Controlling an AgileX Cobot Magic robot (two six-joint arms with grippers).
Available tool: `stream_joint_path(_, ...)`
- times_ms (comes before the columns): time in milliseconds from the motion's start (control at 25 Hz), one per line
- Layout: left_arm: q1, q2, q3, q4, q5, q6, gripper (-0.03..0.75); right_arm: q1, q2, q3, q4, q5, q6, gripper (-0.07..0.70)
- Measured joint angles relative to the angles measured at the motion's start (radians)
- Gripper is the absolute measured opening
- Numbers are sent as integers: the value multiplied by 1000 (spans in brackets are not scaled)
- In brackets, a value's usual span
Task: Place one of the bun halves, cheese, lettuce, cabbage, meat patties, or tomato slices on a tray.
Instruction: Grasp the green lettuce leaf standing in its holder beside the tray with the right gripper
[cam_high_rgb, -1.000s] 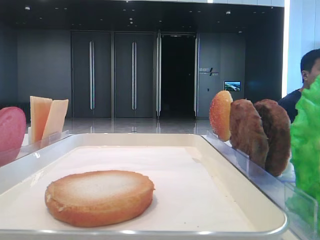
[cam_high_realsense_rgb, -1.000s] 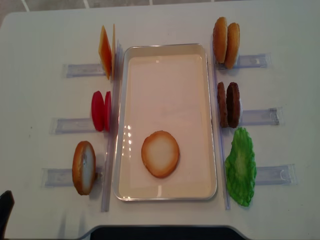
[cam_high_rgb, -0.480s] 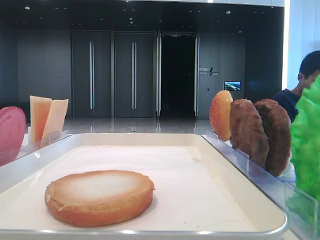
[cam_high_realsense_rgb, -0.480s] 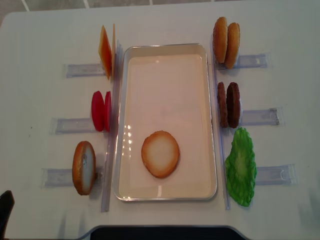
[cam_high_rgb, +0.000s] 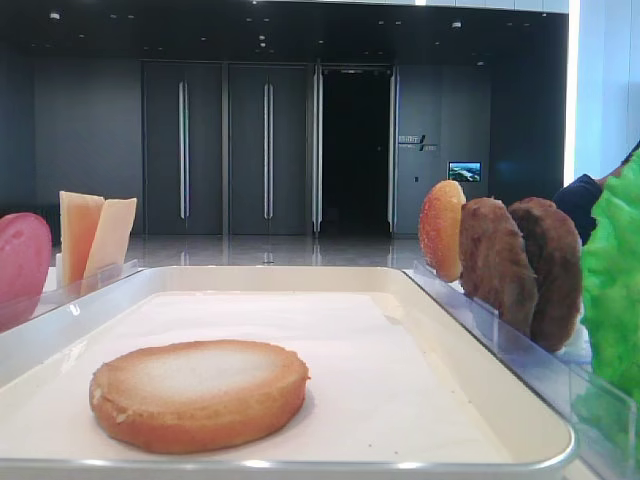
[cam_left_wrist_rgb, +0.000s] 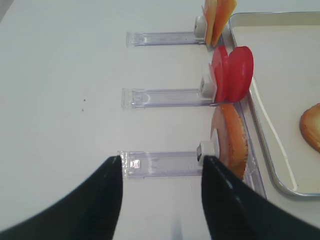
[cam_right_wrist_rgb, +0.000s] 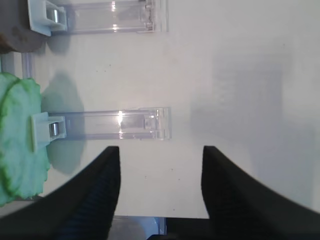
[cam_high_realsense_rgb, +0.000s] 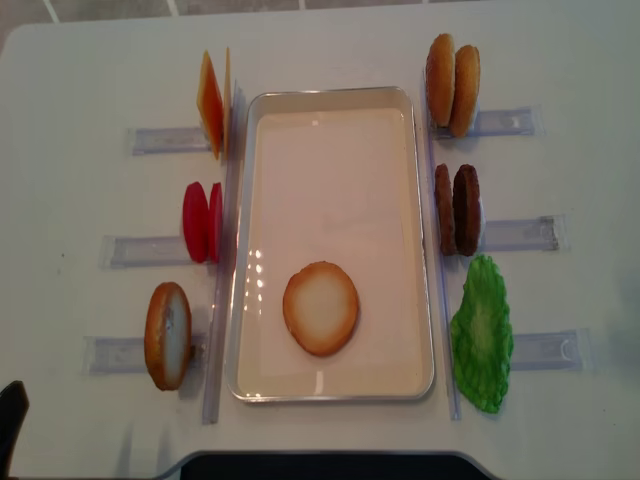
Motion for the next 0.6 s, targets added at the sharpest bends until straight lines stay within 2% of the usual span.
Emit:
stream_joint_path(240,0,0,0,0,0,0,391,0,99,-53,0,-2,9,383)
stream_joint_path(440,0,0,0,0,0,0,391,7,106,-53,8,0,80,383)
stream_joint_path(600,0,0,0,0,0,0,391,104,106,-53,9,0,165,383)
